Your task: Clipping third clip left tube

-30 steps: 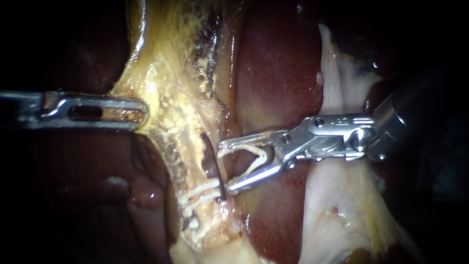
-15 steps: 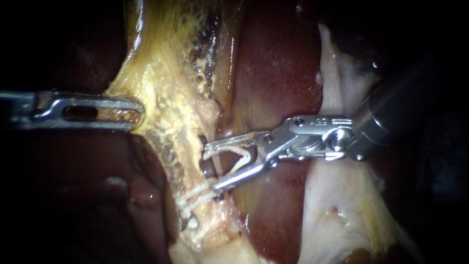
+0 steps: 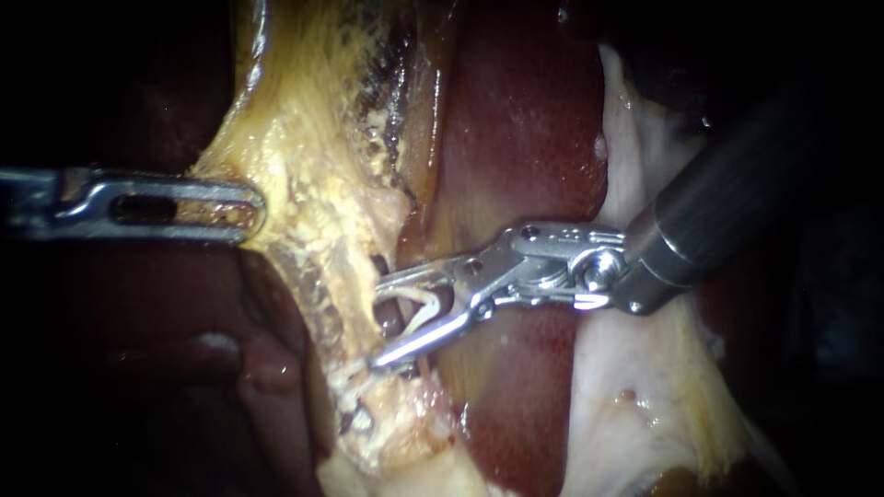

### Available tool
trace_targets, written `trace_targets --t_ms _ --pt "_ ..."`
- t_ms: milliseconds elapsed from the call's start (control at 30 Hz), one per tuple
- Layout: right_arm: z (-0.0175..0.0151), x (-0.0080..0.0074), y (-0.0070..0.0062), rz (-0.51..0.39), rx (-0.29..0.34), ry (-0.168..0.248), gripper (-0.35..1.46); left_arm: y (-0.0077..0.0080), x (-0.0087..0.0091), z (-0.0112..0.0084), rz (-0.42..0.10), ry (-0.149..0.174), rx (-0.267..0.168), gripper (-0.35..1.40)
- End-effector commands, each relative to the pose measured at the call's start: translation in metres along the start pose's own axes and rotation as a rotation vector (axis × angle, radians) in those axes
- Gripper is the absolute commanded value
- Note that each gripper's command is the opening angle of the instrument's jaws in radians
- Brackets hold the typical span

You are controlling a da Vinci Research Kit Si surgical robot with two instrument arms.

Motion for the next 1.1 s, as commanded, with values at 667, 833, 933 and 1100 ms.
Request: trace_targets --t_ms 667,833,933,1100 --pt "0.0042 0.0 0.0001 0.086 0.2 0.071 0.56 0.0003 0.0 -0.0001 0.0 0.001 0.0 -0.35" --pt "0.004 0.0008 0.0 0.097 0.248 0.089 0.55 0.001 -0.0001 -0.0002 0.001 0.0 -0.001 -0.35" --pt "0.0038 0.0012 0.0003 0.099 0.262 0.102 0.55 0.002 -0.0003 -0.0002 0.003 -0.003 -0.005 -0.35" --pt "0.0041 0.0019 0.0008 0.102 0.27 0.117 0.54 0.0032 -0.0005 -0.0002 0.004 -0.004 -0.007 -0.35"
